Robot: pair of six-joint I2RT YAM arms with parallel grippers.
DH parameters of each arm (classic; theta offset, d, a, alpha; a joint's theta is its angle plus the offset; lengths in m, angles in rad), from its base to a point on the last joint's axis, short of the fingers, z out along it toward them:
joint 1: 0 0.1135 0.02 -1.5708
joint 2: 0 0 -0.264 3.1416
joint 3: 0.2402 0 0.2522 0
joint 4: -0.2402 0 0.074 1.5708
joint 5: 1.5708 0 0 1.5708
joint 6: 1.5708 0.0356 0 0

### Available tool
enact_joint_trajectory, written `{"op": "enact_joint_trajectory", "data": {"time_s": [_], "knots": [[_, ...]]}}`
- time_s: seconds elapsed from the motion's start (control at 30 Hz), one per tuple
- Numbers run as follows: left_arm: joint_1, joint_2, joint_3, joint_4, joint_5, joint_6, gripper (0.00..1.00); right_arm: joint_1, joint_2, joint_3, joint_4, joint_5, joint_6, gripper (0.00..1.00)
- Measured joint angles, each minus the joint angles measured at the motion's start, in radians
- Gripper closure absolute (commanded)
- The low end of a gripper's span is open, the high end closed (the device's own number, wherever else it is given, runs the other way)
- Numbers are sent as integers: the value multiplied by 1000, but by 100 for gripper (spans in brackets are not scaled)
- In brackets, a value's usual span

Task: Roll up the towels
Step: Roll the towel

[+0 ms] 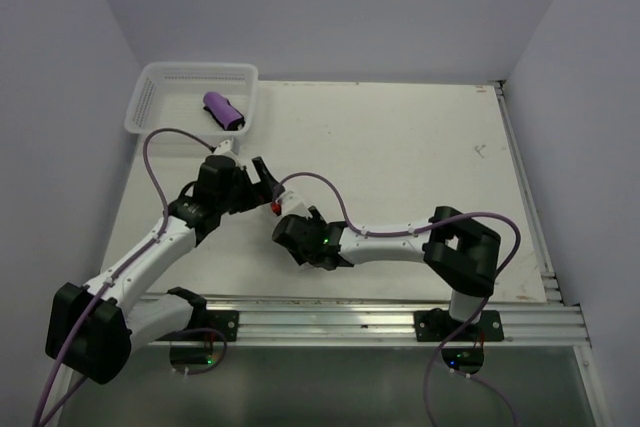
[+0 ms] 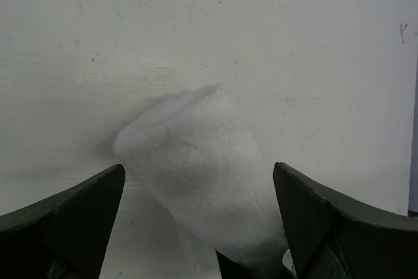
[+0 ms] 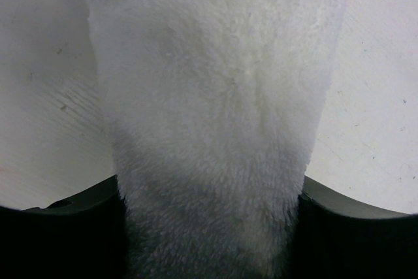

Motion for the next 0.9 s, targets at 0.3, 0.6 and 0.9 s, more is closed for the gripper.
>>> {"op": "enact_joint_trajectory", "data": {"time_s": [0.3, 0.6, 0.9], "knots": [[1, 13, -32, 78, 39, -110, 0, 1, 4, -1, 38, 8, 48, 80], [2, -6, -120, 121, 47, -224, 0, 7, -14, -85, 190, 40, 102, 66], [-3, 45, -163, 163, 91, -287, 0, 2, -16, -100, 262, 47, 122, 59]]}}
